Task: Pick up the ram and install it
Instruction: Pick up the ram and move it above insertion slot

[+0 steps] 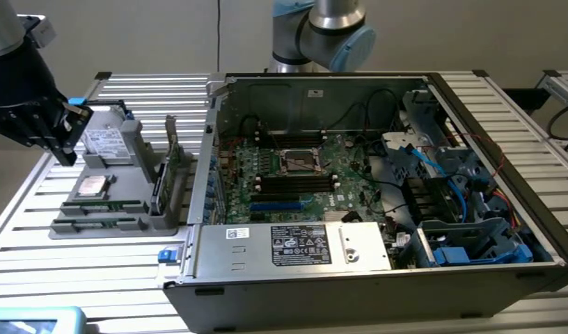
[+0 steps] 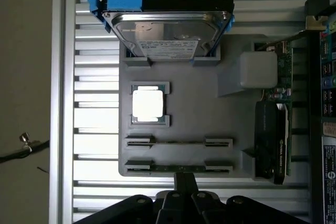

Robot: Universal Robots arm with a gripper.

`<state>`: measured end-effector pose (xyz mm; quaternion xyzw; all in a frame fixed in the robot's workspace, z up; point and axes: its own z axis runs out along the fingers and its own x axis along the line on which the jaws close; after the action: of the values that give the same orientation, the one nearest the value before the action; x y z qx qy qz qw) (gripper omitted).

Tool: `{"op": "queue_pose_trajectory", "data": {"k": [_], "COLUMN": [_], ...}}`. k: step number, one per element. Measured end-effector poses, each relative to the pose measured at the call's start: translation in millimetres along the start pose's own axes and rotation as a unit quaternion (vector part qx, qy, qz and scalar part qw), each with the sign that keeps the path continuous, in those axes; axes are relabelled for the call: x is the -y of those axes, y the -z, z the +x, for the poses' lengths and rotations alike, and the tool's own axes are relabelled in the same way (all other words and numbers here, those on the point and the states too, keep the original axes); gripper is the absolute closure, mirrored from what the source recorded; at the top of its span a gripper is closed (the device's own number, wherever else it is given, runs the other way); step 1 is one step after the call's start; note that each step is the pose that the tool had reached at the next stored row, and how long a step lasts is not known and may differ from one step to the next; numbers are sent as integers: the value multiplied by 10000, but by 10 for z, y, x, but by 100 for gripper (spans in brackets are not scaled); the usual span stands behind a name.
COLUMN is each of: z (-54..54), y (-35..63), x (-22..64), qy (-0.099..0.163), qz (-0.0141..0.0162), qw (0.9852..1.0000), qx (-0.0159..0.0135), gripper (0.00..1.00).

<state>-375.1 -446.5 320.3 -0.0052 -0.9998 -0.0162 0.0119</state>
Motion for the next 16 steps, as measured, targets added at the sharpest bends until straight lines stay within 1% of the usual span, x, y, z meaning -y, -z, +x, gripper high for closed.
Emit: {"op": "queue_pose_trajectory", "data": {"k": [2, 4, 6, 8, 12, 14, 16], "z": [0, 0, 0, 0, 0, 0, 0], "y": [-1, -3, -5, -7, -10, -13, -15], "x": [0, 1, 1, 1, 1, 1, 1], "qy": [182, 367, 547, 726, 1089, 1270, 1456], "qz": [5, 10, 14, 18, 27, 31, 36], "qw": [9998, 9993, 9985, 9974, 9940, 9919, 9893], "qx": [-6, -12, -18, -23, -35, -41, -47], "gripper": [89, 89, 89, 89, 89, 89, 89]}}
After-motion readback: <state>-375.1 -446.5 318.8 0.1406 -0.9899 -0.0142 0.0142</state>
